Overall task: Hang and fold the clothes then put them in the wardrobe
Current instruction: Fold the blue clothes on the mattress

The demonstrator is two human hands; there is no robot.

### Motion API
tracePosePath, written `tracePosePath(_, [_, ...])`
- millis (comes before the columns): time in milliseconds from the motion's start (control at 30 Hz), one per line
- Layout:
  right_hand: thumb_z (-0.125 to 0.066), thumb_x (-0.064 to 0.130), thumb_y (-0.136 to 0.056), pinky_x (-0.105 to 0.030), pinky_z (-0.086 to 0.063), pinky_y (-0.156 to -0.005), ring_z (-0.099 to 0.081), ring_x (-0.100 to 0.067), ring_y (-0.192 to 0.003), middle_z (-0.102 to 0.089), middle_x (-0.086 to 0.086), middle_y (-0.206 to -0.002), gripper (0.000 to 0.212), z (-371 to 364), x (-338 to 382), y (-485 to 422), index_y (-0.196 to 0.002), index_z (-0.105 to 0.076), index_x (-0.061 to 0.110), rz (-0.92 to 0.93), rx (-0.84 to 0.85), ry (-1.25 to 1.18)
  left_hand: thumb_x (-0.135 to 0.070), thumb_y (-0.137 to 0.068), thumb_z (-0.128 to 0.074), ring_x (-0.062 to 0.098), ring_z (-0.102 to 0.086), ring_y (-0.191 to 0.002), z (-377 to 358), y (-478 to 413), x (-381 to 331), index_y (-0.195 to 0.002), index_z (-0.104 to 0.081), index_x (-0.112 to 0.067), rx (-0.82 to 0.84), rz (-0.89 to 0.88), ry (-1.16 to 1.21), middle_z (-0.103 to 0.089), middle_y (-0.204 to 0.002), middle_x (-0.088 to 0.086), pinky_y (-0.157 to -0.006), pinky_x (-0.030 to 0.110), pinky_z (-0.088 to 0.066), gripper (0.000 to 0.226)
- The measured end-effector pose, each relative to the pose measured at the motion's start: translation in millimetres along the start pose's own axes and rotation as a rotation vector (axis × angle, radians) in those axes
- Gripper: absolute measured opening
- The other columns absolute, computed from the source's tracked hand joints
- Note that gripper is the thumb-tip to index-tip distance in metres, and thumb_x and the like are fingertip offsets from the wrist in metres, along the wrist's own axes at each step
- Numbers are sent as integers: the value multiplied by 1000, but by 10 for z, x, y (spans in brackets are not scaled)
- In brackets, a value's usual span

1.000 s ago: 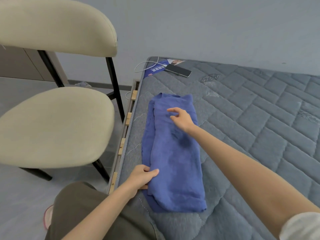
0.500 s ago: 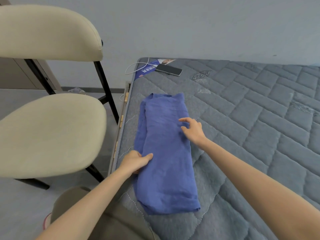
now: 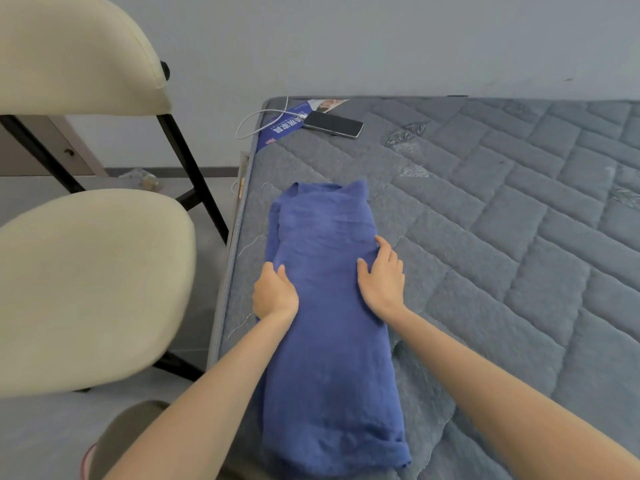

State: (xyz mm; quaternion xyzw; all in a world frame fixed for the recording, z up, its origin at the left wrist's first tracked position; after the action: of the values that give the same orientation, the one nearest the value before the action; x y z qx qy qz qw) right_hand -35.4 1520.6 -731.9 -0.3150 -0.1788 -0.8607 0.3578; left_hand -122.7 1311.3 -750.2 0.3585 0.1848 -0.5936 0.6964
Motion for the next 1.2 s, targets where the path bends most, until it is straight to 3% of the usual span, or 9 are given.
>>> tracePosePath(267, [-45,31,-98,-38,-29,-106,-38,-28,-130,-41,-11,-141,56,6,-2,-28,-147,-26,9,14,-81,-11,-54,-91,-47,19,-57,-81,-6,-367,-81,-91,-54,-14,64,-53,61,-58,-85,-4,-63,30,-38,40])
tracePosePath(433, [-43,38,-99,-41,-39,-100,-47,-30,-123,-36,-12,-144,55,-40,-43,-331,-143,-30,8,-80,40,-117,-48,-88,-56,12,-39,-49,-123,-601,-270,-53,-33,-18,107,1,216,-39,-51,-9,-47,25,-26,51])
tracePosePath(600, [-44,40,-98,-38,-38,-97,-48,-32,-122,-37,-14,-143,56,-108,-18,-550,-141,-32,6,-126,60,-112,-33,-93,-54,12,-38,-54,-242,-841,-500,-60,-37,-15,113,-33,279,-42,-61,-3,-48,25,-28,41])
tracePosePath(767, [-45,38,-98,-37,-40,-90,-53,-33,-113,-41,-12,-137,52,-142,-3,-586,-138,-34,6,-59,40,-39,-21,-97,-46,18,-37,-60,-135,-1079,-617,-58,-36,-15,-29,-140,253,-40,-59,-2,-52,29,-28,40])
tracePosePath(833, [-44,40,-98,-35,-41,-86,-54,-33,-110,-41,-12,-136,54,-153,4,-584,-139,-33,6,-38,41,-4,-22,-98,-45,28,-49,-72,-127,-1125,-615,-70,-52,-10,-15,-174,227,-55,-72,6,-62,34,-38,32])
tracePosePath(900, [-44,41,-98,-34,-41,-84,-54,-34,-110,-40,-12,-136,56,-164,4,-580,-139,-32,5,-35,50,14,-25,-99,-45,31,-58,-99,-165,-1151,-614,-105,-63,-7,47,-187,222,-65,-105,11,-82,34,-44,27])
tracePosePath(967, [-45,41,-98,-33,-39,-82,-54,-33,-111,-40,-12,-137,56,-168,-1,-581,-139,-32,5,-34,64,-6,-27,-99,-46,23,-53,-116,-134,-1148,-629,-134,-50,-10,83,-194,277,-58,-127,6,-92,24,-37,39])
tracePosePath(1067, [-48,39,-97,-30,-39,-80,-55,-28,-108,-46,-9,-132,50,-135,-59,-574,-132,-38,5,-73,87,-111,-30,-97,-49,17,-52,-115,-10,-1067,-597,-142,-38,-11,86,-220,296,-54,-131,6,-94,22,-36,51])
tracePosePath(1200, [-51,42,-94,-27,-43,-70,-57,-17,-89,-61,-2,-102,38,-73,-202,-473,-112,-50,8,-178,135,-241,-44,-89,-58,23,-51,-119,115,-828,-298,-142,-37,-5,117,-131,159,-51,-132,11,-98,29,-38,68])
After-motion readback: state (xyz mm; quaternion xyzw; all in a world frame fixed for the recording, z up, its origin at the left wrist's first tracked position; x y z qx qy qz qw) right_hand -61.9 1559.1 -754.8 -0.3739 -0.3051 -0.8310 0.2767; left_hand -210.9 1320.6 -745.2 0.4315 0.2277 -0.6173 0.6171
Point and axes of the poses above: each hand's wrist, its own y-axis away from the middle knuckle, its own z-axis out of the back of the hand, x = y × z, the point moved 9 cm from there along -y, towards the middle knuckle
